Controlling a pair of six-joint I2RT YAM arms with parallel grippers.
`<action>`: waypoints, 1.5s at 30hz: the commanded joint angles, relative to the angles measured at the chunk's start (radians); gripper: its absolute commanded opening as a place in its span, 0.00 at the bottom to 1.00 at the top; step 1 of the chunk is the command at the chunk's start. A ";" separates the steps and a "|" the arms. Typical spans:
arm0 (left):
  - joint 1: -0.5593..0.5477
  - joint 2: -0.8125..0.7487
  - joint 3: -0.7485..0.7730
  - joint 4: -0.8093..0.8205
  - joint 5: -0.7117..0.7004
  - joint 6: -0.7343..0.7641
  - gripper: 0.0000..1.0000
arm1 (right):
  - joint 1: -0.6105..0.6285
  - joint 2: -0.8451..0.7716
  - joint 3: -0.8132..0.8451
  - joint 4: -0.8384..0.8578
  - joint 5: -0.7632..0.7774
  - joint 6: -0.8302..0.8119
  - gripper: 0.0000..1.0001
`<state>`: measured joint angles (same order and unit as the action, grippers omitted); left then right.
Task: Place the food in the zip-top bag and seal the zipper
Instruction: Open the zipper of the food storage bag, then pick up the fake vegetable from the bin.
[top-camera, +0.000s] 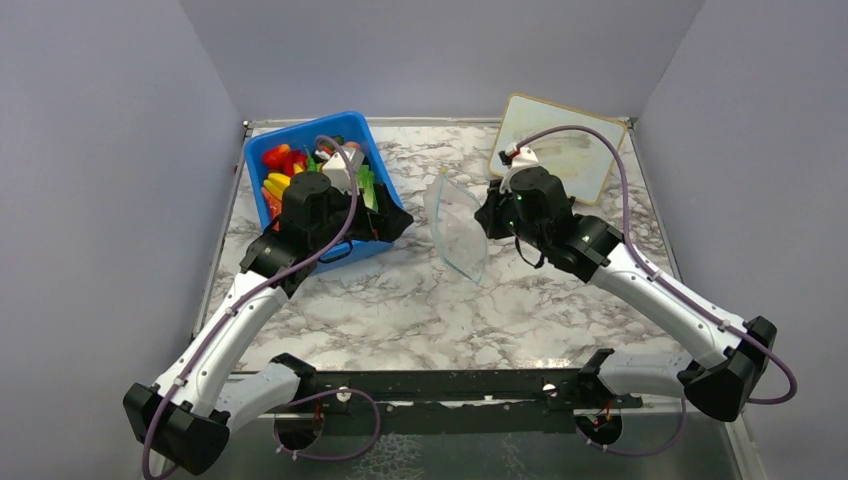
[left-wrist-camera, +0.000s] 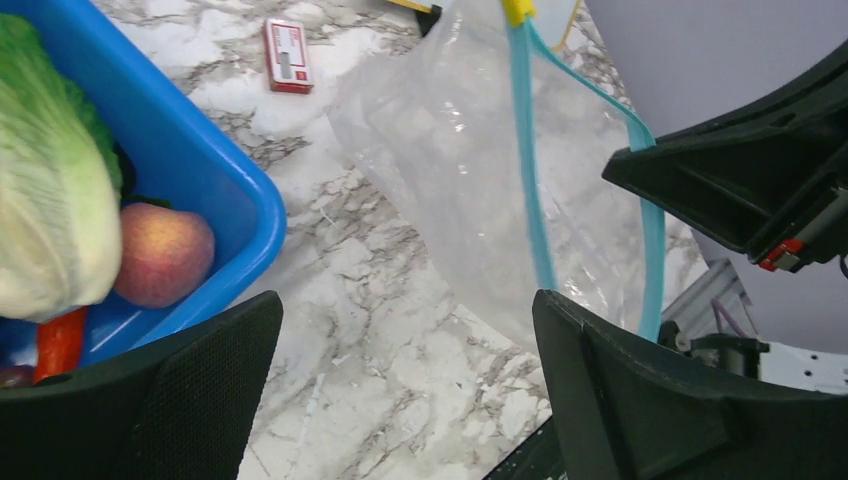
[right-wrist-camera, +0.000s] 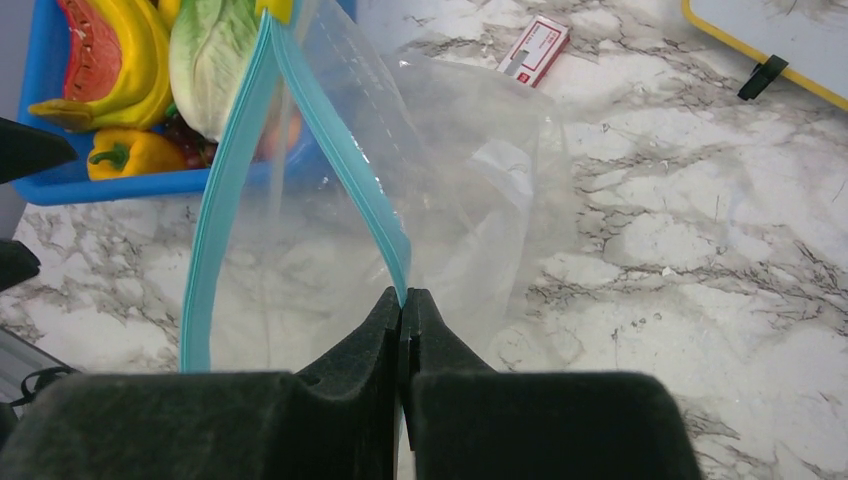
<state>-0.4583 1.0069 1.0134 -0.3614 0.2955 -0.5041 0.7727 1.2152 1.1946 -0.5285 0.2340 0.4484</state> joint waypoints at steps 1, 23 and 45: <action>-0.002 -0.032 0.012 -0.031 -0.159 0.069 0.99 | 0.005 -0.043 -0.029 -0.053 0.017 0.021 0.01; 0.161 0.378 0.203 -0.119 -0.490 0.208 0.99 | 0.005 -0.152 -0.165 -0.027 -0.089 0.034 0.01; 0.233 0.788 0.382 -0.128 -0.398 0.219 0.98 | 0.005 -0.150 -0.192 0.024 -0.133 0.026 0.01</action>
<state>-0.2279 1.7512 1.3689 -0.4881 -0.1127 -0.2893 0.7727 1.0725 1.0115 -0.5449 0.1211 0.4770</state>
